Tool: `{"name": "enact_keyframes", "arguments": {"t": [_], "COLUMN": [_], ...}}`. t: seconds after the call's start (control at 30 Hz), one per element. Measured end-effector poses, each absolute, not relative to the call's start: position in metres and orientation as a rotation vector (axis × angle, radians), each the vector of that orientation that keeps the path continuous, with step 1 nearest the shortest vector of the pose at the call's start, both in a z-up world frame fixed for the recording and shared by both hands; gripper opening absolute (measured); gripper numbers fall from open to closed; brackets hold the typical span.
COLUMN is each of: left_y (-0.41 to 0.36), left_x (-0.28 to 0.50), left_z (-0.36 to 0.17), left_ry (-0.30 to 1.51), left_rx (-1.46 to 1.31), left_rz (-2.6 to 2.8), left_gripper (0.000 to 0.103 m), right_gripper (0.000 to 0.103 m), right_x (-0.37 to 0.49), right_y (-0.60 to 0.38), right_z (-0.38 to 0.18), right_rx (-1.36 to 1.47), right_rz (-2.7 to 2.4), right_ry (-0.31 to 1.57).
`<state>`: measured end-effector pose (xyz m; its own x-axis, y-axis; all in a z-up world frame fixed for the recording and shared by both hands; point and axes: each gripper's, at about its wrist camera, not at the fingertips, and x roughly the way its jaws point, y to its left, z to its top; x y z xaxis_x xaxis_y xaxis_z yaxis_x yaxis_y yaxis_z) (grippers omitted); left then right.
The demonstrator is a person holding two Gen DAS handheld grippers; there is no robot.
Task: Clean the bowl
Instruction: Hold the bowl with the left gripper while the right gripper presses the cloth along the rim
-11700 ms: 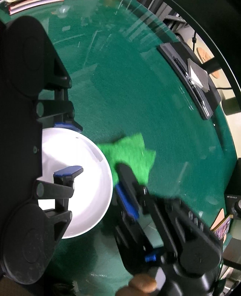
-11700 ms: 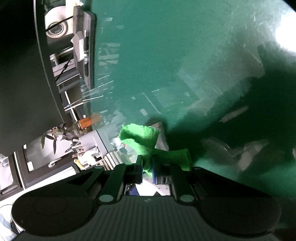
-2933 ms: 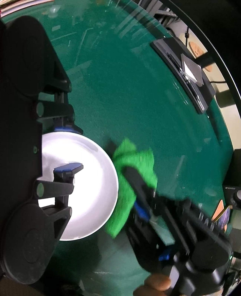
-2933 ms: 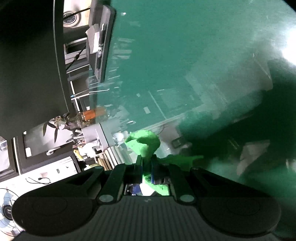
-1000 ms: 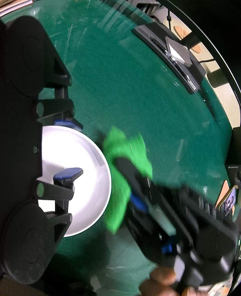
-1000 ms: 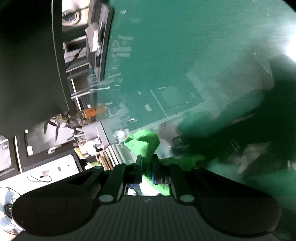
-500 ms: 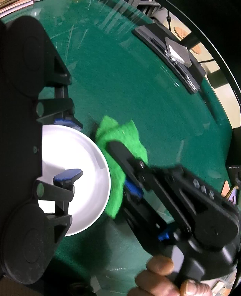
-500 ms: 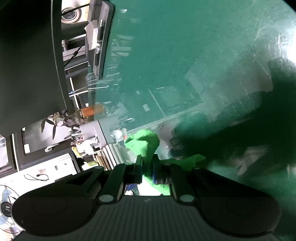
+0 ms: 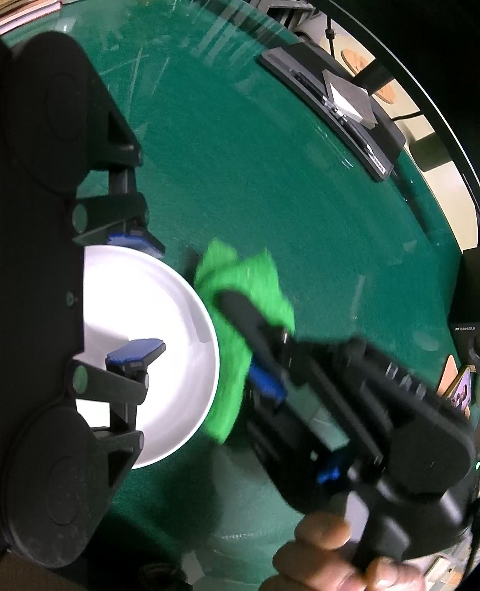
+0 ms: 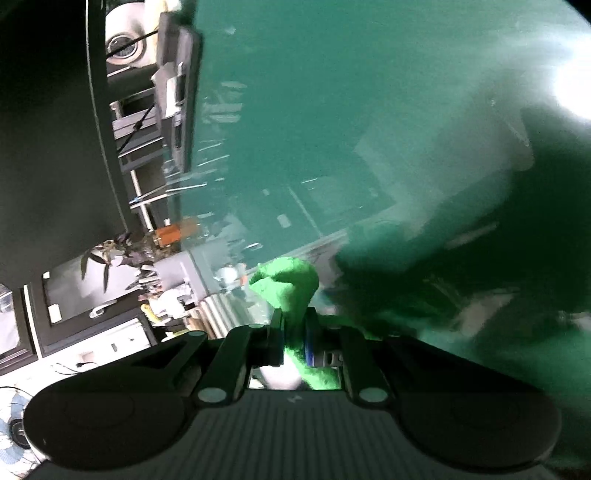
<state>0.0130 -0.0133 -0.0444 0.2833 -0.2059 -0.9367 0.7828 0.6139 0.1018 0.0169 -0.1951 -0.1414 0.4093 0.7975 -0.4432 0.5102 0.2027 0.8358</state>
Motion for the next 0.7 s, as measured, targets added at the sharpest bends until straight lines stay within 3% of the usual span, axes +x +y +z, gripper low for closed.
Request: {"name": "enact_keyframes", "arguments": {"t": [0.33,0.7], "left_y": [-0.014,-0.007], "left_x": [0.017,0.015], "left_z": [-0.045,-0.039], "left_ry": [1.088,1.108], "left_rx": [0.622,0.537], "left_rz": [-0.755,-0.558], "left_gripper": [0.049,0.048], "right_gripper": [0.012,0.011], "right_x": [-0.029,0.037], "right_y": [-0.223,-0.184], "right_z": [-0.150,-0.147], "right_rx": [1.523,1.437], "right_rz": [0.235,0.325], "right_ry": [1.271,1.254]}}
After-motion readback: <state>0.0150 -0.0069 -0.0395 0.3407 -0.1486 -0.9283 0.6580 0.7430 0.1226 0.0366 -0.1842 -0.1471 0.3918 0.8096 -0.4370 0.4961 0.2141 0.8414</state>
